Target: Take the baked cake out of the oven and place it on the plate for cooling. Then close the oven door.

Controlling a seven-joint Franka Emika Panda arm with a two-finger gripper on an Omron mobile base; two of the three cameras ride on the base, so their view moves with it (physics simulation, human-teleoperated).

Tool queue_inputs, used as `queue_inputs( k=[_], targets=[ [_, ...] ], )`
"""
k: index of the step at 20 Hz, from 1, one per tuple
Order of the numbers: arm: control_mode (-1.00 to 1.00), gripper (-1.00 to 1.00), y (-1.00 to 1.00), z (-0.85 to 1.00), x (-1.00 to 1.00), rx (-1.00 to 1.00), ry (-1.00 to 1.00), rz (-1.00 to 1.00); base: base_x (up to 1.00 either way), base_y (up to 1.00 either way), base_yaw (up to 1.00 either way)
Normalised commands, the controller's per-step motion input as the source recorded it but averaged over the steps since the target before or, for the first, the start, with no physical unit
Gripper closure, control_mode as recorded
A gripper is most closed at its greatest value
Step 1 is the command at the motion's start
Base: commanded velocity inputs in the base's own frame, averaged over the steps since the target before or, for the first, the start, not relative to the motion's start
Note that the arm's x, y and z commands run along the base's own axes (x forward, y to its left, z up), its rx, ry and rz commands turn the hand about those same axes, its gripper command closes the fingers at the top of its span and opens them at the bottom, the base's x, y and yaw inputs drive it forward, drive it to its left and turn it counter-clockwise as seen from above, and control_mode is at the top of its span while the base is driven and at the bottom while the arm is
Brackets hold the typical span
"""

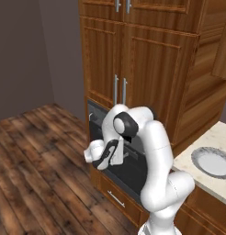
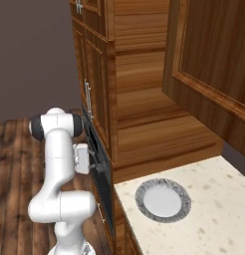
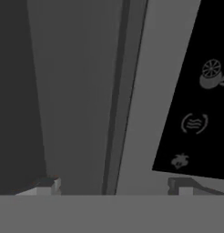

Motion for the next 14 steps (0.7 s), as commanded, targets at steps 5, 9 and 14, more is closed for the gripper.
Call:
queue_inputs(
  k=[5, 9, 14],
  targets=[
    [-1.0, -1.0, 0.0, -0.29, 0.25, 0.0, 0.0, 0.05, 0.0, 0.0, 0.0],
    [-1.0, -1.0, -0.06, -0.09, 0.22, 0.0, 0.0, 0.05, 0.0, 0.0, 0.0],
    [-1.0, -1.0, -0.16, -0.01, 0.21, 0.01, 0.0, 0.04, 0.0, 0.0, 0.0]
  ],
)
